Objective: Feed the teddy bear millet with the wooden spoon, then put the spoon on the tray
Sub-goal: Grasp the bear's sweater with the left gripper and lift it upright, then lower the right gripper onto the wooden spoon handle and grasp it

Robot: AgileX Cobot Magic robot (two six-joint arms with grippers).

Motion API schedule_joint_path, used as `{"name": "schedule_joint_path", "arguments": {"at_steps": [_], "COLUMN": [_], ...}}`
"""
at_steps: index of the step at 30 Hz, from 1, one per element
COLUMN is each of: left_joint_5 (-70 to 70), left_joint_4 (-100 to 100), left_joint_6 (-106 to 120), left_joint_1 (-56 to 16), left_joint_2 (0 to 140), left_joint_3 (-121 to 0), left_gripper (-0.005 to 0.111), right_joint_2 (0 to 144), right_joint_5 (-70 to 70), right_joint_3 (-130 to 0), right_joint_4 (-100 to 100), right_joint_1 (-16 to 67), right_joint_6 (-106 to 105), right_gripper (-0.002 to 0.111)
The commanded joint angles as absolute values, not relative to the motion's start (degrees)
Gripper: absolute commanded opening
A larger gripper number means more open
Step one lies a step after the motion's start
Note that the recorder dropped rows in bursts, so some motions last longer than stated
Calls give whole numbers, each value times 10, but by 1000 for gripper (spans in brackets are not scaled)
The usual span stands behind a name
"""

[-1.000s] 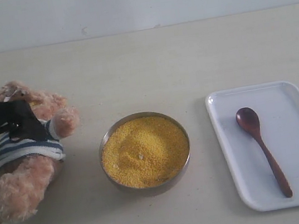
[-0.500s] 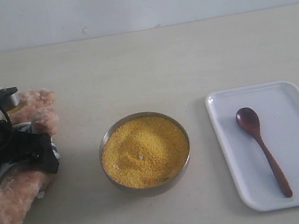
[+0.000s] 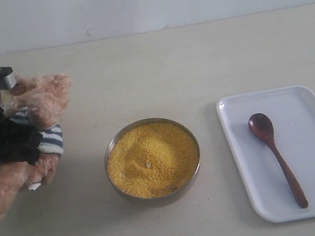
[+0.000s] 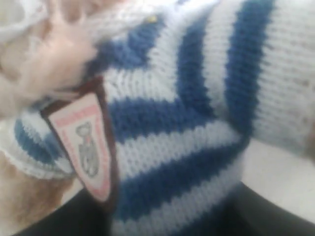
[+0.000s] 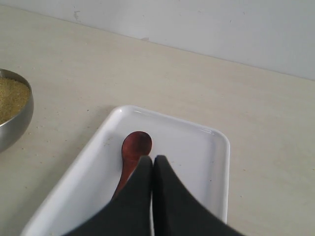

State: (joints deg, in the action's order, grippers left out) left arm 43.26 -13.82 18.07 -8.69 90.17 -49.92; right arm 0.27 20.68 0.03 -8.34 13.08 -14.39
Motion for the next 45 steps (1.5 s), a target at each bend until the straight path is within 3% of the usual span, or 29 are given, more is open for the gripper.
{"name": "schedule_joint_path", "arguments": {"at_steps": [1, 15, 18, 21, 23, 27, 33, 35, 40, 45], "left_joint_5": [440, 404, 408, 414, 403, 408, 435, 443, 453, 473], "left_joint_4": [-100, 236, 277, 300, 300, 339, 429, 429, 419, 369], "left_joint_6": [258, 298, 301, 301, 295, 244, 64, 37, 0, -7], "left_joint_1": [-130, -311, -329, -334, -334, -333, -333, -333, -333, -333], "left_joint_2": [835, 778, 769, 740, 720, 690, 691, 691, 694, 704], "left_joint_3": [-504, -397, -393, -393, -393, -393, -393, -393, -393, -393], "left_gripper": [4, 4, 4, 4, 4, 4, 4, 4, 4, 4], "right_joint_2": [0, 0, 0, 0, 0, 61, 379, 475, 688, 807], "right_joint_5": [204, 175, 94, -96, -132, -7, 238, 328, 464, 452], "right_joint_3": [0, 0, 0, 0, 0, -88, -273, -325, -403, -394], "right_joint_4": [-84, -84, -86, -195, -219, -134, -130, -136, -144, -157], "right_joint_1": [131, 131, 131, 131, 131, 131, 131, 131, 131, 139], "right_joint_6": [-143, -143, -143, 10, 109, 97, -55, -92, -110, -106], "right_gripper": [0, 0, 0, 0, 0, 0, 2, 9, 43, 46]}}
